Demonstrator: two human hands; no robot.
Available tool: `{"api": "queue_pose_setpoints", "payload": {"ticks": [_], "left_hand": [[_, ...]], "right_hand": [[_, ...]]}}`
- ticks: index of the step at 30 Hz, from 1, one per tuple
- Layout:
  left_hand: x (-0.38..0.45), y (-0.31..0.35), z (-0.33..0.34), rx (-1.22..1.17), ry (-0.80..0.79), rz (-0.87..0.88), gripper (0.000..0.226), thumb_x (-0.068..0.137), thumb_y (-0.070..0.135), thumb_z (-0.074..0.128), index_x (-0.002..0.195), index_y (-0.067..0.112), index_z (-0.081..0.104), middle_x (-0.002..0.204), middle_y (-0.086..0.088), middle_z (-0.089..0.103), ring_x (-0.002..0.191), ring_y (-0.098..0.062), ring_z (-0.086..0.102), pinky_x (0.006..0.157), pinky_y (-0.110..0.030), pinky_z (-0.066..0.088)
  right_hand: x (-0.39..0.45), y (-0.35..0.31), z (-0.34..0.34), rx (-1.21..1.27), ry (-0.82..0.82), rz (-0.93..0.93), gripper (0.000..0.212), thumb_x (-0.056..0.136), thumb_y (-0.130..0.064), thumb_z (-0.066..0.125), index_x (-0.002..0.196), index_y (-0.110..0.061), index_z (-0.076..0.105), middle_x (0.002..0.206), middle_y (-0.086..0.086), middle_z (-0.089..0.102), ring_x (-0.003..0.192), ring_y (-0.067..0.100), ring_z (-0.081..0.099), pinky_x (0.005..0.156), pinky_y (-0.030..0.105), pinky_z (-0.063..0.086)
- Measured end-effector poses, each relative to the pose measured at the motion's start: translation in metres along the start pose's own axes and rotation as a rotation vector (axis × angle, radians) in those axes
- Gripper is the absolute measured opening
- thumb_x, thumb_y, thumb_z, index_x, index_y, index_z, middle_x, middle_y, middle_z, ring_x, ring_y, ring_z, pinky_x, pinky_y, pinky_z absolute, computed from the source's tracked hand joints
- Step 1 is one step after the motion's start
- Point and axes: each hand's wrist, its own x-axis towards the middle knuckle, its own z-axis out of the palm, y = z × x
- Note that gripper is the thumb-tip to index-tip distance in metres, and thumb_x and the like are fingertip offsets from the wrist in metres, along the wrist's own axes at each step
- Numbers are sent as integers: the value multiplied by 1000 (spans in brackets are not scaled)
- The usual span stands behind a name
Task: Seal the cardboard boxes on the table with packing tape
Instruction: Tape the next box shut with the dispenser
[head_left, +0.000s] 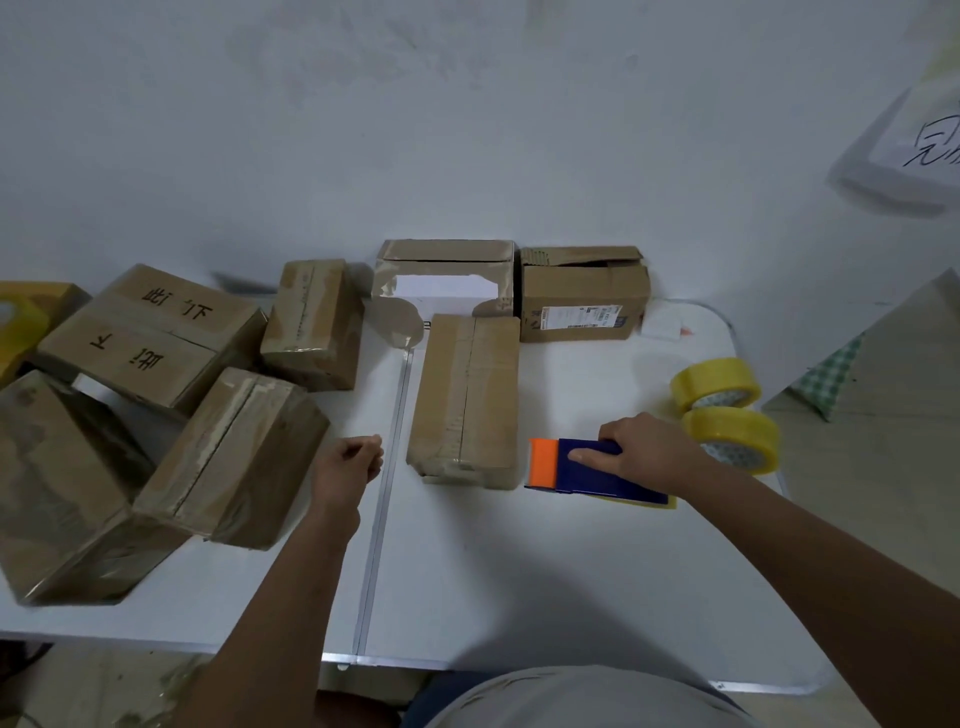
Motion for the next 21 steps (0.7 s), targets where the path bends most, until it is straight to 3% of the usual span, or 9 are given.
{"api": "queue_pose_setpoints", "payload": {"ticks": [12, 18, 21], "left_hand": [[-4, -8, 12, 164, 31, -30, 36, 88, 30, 74, 108, 2, 62, 95, -8, 61, 89, -22, 56, 88, -39, 49], [-8, -6, 22, 221, -10, -75, 54, 80, 38, 81, 115, 15, 47, 97, -1, 53, 86, -12, 53, 70, -25, 40], [-6, -10, 24, 232, -38, -113, 57, 80, 34, 81, 118, 12, 45, 98, -3, 51, 92, -18, 53, 77, -28, 41]], "right_hand": [[11, 2, 16, -36, 33, 45, 59, 83, -80, 32, 84, -28, 61, 68, -9, 56, 64, 7, 55, 57, 25, 43], [16, 2, 17, -52, 18, 55, 60, 84, -78, 34, 87, -26, 61, 70, -9, 56, 65, 7, 56, 58, 25, 45], [20, 1, 18, -77, -9, 62, 59, 85, -77, 34, 87, -25, 61, 69, -9, 55, 65, 8, 55, 57, 25, 41]]}}
